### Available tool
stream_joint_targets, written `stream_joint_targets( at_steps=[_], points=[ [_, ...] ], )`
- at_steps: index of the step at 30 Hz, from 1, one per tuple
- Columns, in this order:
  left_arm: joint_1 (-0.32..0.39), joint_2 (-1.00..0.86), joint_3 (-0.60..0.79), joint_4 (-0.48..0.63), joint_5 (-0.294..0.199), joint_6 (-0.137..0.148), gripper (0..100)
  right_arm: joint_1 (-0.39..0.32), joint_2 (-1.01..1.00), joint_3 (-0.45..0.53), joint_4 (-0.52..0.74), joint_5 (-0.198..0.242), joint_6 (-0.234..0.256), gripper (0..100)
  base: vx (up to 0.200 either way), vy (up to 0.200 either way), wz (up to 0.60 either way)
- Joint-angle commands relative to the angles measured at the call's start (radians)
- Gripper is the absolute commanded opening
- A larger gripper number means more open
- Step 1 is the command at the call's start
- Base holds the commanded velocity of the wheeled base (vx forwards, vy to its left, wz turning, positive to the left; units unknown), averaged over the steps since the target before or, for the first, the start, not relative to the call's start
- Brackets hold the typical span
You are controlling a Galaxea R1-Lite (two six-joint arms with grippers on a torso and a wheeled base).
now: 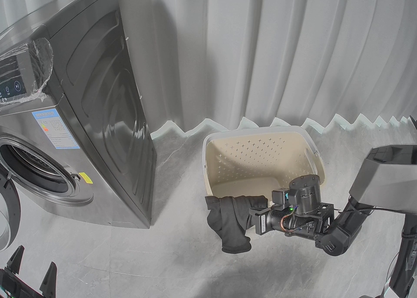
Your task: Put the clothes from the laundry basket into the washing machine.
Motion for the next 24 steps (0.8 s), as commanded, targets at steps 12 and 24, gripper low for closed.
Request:
stream_joint_targets(
  at_steps=[12,24],
  points=[
    [0.0,-0.016,0.016,0.0,0.0,-0.001,100,-0.02,-0.016,0.105,-0.072,-0.002,-0.009,100,0.0,0.0,0.0],
    [0.001,-0.016,0.016,0.0,0.0,-0.001,100,-0.04,0.17,-0.04,-0.103,0.012,-0.075,100,0.0,0.0,0.0]
  ],
)
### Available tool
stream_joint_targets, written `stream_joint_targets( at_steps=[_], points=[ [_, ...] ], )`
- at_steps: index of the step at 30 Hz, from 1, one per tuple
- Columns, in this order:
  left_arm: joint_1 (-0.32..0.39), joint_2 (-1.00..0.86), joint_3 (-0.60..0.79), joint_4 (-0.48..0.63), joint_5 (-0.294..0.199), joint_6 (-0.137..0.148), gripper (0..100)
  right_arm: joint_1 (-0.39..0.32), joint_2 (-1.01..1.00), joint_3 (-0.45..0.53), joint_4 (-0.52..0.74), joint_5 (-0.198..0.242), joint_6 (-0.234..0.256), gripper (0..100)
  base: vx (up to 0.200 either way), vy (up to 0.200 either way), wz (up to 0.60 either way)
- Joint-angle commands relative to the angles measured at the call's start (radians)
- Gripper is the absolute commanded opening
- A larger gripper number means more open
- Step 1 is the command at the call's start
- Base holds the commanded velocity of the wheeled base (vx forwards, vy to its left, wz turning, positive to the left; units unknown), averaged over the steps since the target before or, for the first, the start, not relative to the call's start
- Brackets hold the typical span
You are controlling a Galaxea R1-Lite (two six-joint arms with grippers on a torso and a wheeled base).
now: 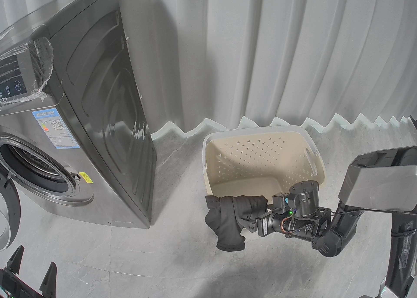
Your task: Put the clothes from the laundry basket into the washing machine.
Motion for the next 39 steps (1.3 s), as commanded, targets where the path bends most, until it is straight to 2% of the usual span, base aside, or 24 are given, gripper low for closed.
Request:
stream_joint_targets(
  at_steps=[1,8,9,16,25,35,39],
  points=[
    [0.0,-0.016,0.016,0.0,0.0,0.0,100,0.005,0.084,-0.062,-0.009,0.005,-0.006,100,0.0,0.0,0.0],
    [0.0,-0.016,0.016,0.0,0.0,0.0,100,0.008,0.122,-0.108,-0.057,0.005,-0.013,100,0.0,0.0,0.0],
    [0.0,-0.016,0.016,0.0,0.0,0.0,100,0.008,0.122,-0.108,-0.06,0.005,-0.013,0,0.0,0.0,0.0],
    [0.0,-0.016,0.016,0.0,0.0,0.0,100,0.009,0.121,-0.085,-0.113,0.006,-0.012,0,0.0,0.0,0.0],
    [0.0,-0.016,0.016,0.0,0.0,0.0,100,0.054,0.058,0.001,-0.221,0.005,-0.004,0,0.0,0.0,0.0],
    [0.0,-0.016,0.015,0.0,0.0,0.0,100,0.054,-0.155,0.134,-0.31,-0.01,0.002,0,0.0,0.0,0.0],
    [0.0,-0.016,0.016,0.0,0.0,0.0,100,0.054,-0.269,0.15,-0.313,-0.018,0.002,0,0.0,0.0,0.0]
  ],
)
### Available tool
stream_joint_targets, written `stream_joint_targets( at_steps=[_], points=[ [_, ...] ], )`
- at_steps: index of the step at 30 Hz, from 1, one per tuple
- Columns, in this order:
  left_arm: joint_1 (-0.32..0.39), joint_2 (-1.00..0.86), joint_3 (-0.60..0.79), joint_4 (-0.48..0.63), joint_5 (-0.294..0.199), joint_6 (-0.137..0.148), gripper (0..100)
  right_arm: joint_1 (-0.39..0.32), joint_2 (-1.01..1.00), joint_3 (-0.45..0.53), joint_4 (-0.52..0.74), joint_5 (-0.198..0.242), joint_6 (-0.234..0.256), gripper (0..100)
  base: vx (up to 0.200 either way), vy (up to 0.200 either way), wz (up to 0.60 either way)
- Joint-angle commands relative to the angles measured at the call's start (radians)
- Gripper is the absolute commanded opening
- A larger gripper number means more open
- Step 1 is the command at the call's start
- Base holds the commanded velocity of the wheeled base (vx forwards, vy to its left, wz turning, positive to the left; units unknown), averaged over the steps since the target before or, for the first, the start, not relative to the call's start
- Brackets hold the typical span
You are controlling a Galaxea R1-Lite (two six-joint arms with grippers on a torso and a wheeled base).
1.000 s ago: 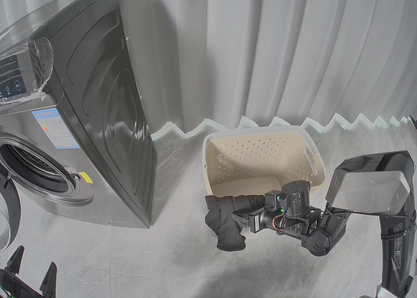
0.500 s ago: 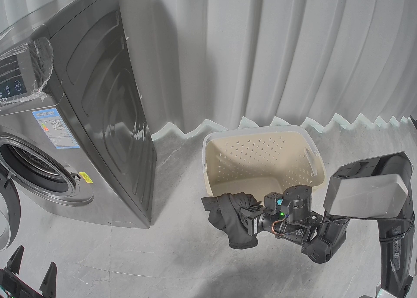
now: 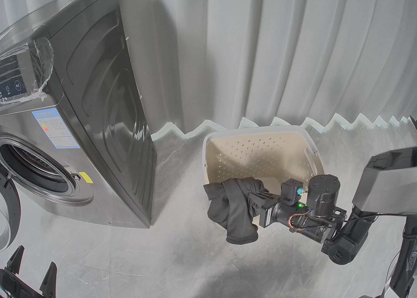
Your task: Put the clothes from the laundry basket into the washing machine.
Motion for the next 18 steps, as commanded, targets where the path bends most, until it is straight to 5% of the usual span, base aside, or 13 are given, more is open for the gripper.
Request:
stream_joint_targets(
  at_steps=[1,10,14,18],
  points=[
    [0.0,-0.016,0.016,0.0,0.0,0.001,100,0.001,-0.204,0.036,-0.008,-0.008,-0.001,0,0.0,0.0,0.0],
    [0.0,-0.016,0.015,0.0,0.0,0.003,100,0.007,-0.444,0.016,0.089,-0.059,-0.03,0,0.0,0.0,0.0],
    [0.0,-0.016,0.015,0.0,-0.003,0.006,100,0.021,-0.531,0.029,0.153,-0.103,-0.036,0,0.0,0.0,0.0],
    [0.0,-0.016,0.015,0.0,-0.002,0.003,100,0.019,-0.58,0.017,0.19,-0.175,-0.036,0,-0.2,0.0,0.0]
  ],
)
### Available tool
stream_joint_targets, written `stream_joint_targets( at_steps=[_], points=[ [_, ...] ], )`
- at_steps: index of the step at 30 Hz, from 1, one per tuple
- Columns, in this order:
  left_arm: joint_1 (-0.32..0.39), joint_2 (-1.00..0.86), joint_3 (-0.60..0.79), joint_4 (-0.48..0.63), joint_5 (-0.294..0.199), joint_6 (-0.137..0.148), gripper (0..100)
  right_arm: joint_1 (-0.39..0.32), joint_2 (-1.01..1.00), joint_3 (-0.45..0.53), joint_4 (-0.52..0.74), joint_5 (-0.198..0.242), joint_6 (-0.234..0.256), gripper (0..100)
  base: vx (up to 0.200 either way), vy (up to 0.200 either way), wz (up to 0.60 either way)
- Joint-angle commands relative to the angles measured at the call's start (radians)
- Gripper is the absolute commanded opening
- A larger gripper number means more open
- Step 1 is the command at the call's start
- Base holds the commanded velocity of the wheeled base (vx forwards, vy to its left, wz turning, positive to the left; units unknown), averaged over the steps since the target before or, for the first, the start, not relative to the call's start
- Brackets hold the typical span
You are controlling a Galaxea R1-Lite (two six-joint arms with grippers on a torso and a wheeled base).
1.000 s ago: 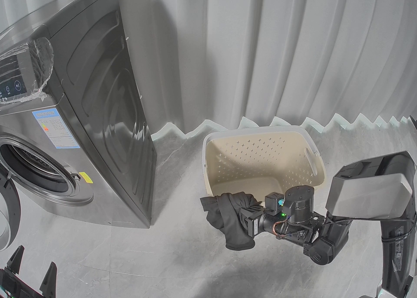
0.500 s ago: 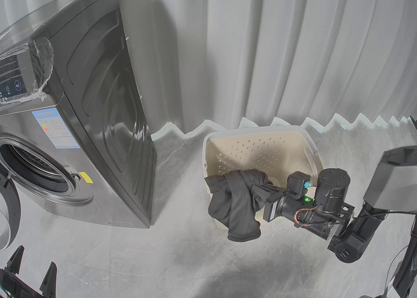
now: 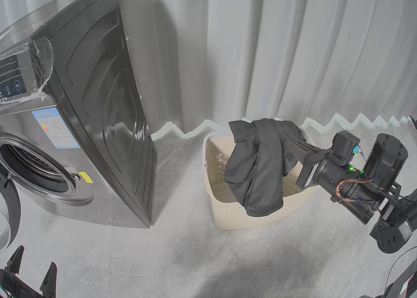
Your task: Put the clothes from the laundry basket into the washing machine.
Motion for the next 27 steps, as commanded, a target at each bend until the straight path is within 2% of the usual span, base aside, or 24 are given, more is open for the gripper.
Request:
stream_joint_targets(
  at_steps=[1,8,13,20,27],
  points=[
    [0.0,-0.016,0.016,0.0,0.0,-0.002,100,0.007,-0.123,-0.006,0.035,-0.042,-0.003,0,-0.2,0.0,0.0],
    [0.0,-0.016,0.015,0.001,-0.002,0.003,100,0.008,-0.148,0.0,0.04,-0.042,-0.004,0,-0.2,0.0,0.0],
    [0.0,-0.016,0.015,0.001,-0.002,0.003,100,0.049,-0.168,0.021,0.04,-0.044,-0.004,0,-0.2,0.0,0.0],
    [0.0,-0.016,0.015,0.001,-0.002,0.001,100,0.053,-0.161,0.023,0.029,-0.042,-0.001,0,-0.2,0.0,0.0],
    [0.0,-0.016,0.015,0.001,-0.002,-0.005,100,0.049,-0.166,0.024,0.029,-0.044,0.002,0,0.0,0.0,0.0]
  ],
)
